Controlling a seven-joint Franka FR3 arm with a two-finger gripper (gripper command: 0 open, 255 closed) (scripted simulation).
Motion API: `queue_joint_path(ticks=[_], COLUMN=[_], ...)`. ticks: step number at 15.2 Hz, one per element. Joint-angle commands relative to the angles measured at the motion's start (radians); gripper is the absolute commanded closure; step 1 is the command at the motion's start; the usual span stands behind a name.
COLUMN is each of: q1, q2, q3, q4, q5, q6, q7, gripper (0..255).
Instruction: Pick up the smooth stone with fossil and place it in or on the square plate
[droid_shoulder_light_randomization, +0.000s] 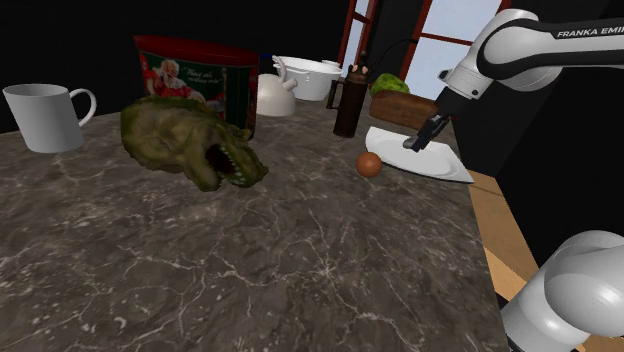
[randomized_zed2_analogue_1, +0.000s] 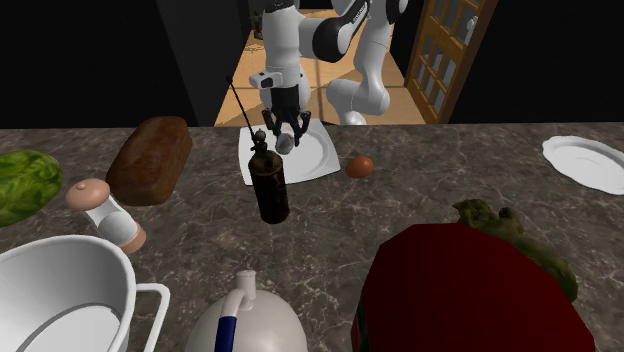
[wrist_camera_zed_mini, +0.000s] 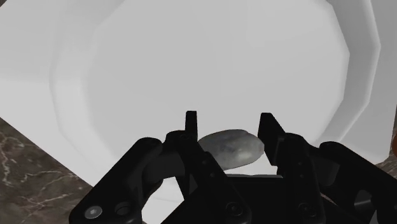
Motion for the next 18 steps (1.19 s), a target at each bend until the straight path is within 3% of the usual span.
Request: queue_joint_path(ticks=[1,3,4,9,13,18], q1=[0.0,0.0,0.0,0.0,-0.005,-0.005], q2=[0.0,0.0,0.0,0.0,-0.024,-0.024], q3=[0.0,0.0,0.0,0.0,-0.003,-0.003], q4=[-0.001,-0.001,-0.001,-0.001,0.108,0.108], q5=[0.0,0.0,0.0,0.0,-0.007,-0.007], q6=[0.001,0.001,0.001,0.001,-0.131,-0.131], q7=[0.0,0.0,0.0,0.0,0.004,0.004], gripper=[255,255,0,0,0,0])
